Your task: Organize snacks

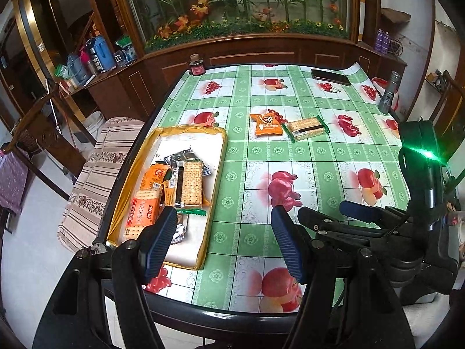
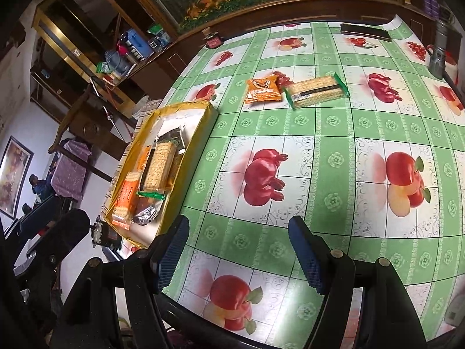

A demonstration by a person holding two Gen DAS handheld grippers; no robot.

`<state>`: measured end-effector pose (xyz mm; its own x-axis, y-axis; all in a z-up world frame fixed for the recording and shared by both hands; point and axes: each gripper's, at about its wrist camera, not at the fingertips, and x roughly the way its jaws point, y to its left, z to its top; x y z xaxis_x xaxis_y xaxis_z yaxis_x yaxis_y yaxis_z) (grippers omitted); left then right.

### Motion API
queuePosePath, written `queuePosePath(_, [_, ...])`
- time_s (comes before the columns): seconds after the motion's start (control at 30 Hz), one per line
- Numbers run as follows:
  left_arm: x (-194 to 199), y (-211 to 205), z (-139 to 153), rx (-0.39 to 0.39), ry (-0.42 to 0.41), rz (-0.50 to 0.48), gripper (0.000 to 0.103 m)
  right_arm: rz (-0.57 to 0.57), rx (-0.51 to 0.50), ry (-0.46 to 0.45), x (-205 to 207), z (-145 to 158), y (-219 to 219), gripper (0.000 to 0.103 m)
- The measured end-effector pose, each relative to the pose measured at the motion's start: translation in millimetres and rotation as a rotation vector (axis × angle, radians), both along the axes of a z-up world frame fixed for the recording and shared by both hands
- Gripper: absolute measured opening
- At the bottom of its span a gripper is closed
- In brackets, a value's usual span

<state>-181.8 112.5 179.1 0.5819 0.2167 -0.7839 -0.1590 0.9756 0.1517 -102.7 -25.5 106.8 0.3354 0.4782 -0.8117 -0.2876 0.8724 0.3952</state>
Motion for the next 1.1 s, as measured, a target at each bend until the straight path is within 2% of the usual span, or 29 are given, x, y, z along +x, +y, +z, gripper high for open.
queuePosePath(0.27, [9, -7, 0, 0.039, 0.013, 0.007, 0.067, -0.01, 0.015, 0.014, 5, -4, -9, 0.073])
queuePosePath(0.5, [17, -18, -1, 0.122, 0.012, 0.007, 0.067, -0.06, 0.04, 0.052, 18, -14, -28, 0.073])
queuePosePath(0.7, [22, -18, -5, 0.154, 0.029, 0.003, 0.067, -0.077, 0.052, 0.083, 23, -22, -31, 0.073])
queuePosePath(0.9, [35, -11, -16, 0.138, 0.066, -0.022, 0.067, -0.117, 0.044, 0.129, 27, -37, -31, 0.073])
queuePosePath(1.0, [44, 1, -22, 0.09, 0.073, -0.042, 0.067, -0.149, 0.025, 0.148, 33, -43, -32, 0.073])
queuePosePath(1.1, [55, 26, -26, 0.003, 0.076, -0.043, 0.067, -0.165, 0.031, 0.178, 45, -46, -31, 0.073])
